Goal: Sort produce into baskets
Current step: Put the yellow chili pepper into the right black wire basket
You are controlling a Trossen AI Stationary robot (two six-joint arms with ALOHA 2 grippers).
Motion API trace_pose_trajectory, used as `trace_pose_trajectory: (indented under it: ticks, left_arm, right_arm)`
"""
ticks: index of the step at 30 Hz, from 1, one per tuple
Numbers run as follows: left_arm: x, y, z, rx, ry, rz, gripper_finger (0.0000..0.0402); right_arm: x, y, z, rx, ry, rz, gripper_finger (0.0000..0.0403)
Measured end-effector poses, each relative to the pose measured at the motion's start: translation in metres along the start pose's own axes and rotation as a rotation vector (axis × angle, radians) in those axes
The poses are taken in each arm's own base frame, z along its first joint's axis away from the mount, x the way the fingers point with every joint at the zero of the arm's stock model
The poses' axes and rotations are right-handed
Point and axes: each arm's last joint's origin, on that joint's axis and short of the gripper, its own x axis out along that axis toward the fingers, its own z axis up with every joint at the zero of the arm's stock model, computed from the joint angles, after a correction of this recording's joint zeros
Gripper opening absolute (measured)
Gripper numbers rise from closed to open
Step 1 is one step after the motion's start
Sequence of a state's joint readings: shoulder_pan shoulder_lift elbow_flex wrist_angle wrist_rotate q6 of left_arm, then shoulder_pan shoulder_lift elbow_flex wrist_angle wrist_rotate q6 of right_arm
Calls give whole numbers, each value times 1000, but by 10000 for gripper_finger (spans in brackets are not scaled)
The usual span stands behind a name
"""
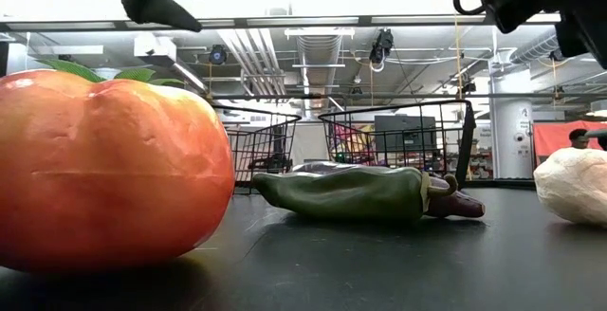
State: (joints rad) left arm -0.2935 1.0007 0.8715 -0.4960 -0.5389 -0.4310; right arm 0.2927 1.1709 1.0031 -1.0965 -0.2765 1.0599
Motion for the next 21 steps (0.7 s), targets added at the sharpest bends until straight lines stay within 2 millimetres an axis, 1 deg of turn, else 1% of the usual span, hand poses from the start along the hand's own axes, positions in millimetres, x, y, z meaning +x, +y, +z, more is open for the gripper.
trace_pose_trajectory:
  ticks: [3, 9, 14, 18, 21]
  left_arm:
    - [-1, 0, 0, 9, -4, 1, 362]
    - [4, -2, -1, -19, 12, 7, 362]
    - [9, -5, -3, -54, 22, 13, 362]
    - [12, -7, -3, -63, 19, 11, 362]
    - [14, -8, -3, -73, 18, 9, 362]
  right_arm:
    - [1, 1, 1, -74, 1, -2, 68]
    - [5, 0, 6, -89, -62, -62, 68]
    - [6, 0, 7, 49, -99, -87, 68]
    - [7, -1, 2, 181, -68, -96, 68]
    - [10, -2, -4, 168, -43, -121, 73]
